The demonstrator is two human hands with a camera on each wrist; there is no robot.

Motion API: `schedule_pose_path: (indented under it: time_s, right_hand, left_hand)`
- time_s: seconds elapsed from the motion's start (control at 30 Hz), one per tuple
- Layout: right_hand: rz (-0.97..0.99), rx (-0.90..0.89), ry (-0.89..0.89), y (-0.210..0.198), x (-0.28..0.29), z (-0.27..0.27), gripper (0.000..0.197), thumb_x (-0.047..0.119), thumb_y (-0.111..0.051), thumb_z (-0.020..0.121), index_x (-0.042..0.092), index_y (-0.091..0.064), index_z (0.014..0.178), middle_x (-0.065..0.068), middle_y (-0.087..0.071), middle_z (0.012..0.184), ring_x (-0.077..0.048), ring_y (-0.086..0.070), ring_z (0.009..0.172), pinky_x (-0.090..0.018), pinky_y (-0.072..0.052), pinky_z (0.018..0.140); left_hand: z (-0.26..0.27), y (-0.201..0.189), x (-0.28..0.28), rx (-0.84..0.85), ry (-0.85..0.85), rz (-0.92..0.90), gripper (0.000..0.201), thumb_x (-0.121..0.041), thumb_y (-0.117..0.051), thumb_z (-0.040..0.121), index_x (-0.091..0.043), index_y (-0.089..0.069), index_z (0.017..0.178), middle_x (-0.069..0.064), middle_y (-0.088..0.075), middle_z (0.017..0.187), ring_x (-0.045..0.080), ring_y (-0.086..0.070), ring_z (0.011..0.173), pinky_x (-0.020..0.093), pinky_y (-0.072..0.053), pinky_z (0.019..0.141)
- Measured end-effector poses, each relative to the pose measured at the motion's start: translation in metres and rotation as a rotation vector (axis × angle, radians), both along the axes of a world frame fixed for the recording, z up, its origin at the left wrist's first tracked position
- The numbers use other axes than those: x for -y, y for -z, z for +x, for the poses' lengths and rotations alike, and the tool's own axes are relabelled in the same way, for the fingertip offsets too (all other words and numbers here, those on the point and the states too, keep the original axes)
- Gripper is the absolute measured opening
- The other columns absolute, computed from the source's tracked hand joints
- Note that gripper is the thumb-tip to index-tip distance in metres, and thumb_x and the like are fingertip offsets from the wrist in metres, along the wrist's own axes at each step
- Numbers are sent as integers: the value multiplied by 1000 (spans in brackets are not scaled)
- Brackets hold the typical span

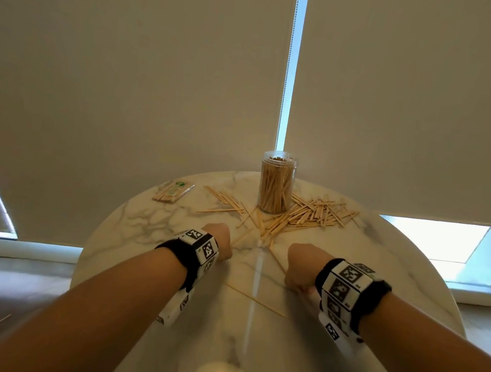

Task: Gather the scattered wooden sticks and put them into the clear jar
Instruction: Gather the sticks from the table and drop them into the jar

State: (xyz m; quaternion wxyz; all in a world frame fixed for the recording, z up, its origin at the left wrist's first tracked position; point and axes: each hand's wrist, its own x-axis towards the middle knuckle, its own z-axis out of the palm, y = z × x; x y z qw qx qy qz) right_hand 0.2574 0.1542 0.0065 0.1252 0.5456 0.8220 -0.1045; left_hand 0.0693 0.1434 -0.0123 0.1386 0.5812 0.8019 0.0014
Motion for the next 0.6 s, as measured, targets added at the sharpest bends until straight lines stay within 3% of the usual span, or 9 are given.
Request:
schedule_pose_path:
  time_s: [0.1,0.2,0.3,0.37,0.43,0.5,0.6]
  right_hand:
    - [-57,-75,35,0,2,9,21,16,-62,89,10,-53,71,-5,-61,78,-26,-65,83,-29,-54,73]
    - [-167,-442,138,-4,0,18,16,10,-64,88,-2,-70,96,-15,-74,90,-28,-74,86,-36,-62,79]
    - [-234,-906,184,-16,3,16,18,-1,-65,88,-10,-66,103,-15,-70,82,-21,-69,70,-34,-62,73]
    - [-246,-1077,170,-22,10,8,20,-3,-67,87,-12,-64,104,-17,-67,83,-22,-65,70,-33,-61,70]
    - [-191,-1159,161,-22,15,-1,20,-2,-70,85,-11,-65,102,-22,-70,86,-24,-67,70,-32,-59,69]
    - [-114,-1214,161,-17,18,-10,19,0,-75,81,-9,-67,97,-23,-74,89,-24,-73,71,-32,-62,68]
    - [87,-1164,116,-9,18,-18,8,8,-77,78,8,-72,84,-9,-75,77,-23,-75,71,-42,-63,73]
  left_hand:
    - [-3,-3,8,141,-22,67,17,-21,-60,94,-4,-63,93,10,-64,91,31,-68,99,30,-52,74]
    - [-4,-5,17,637,-76,247,18,-17,-50,101,-7,-56,88,12,-65,91,27,-73,84,38,-60,81]
    - [11,-13,32,1115,-83,355,7,-8,-45,103,-5,-51,102,13,-65,96,18,-67,74,28,-56,70]
    - [21,-16,39,1308,-71,406,14,-3,-50,100,-1,-49,114,17,-70,99,23,-70,82,34,-57,79]
    - [32,-21,45,1413,-39,421,13,-3,-55,97,-2,-55,110,15,-72,96,25,-71,86,39,-57,85]
    - [43,-26,51,1477,-6,425,13,-3,-53,97,-4,-64,103,12,-71,91,24,-70,81,37,-60,81]
    - [53,-28,52,1431,-63,454,24,-12,-42,105,-5,-65,108,10,-70,91,17,-67,72,32,-58,75]
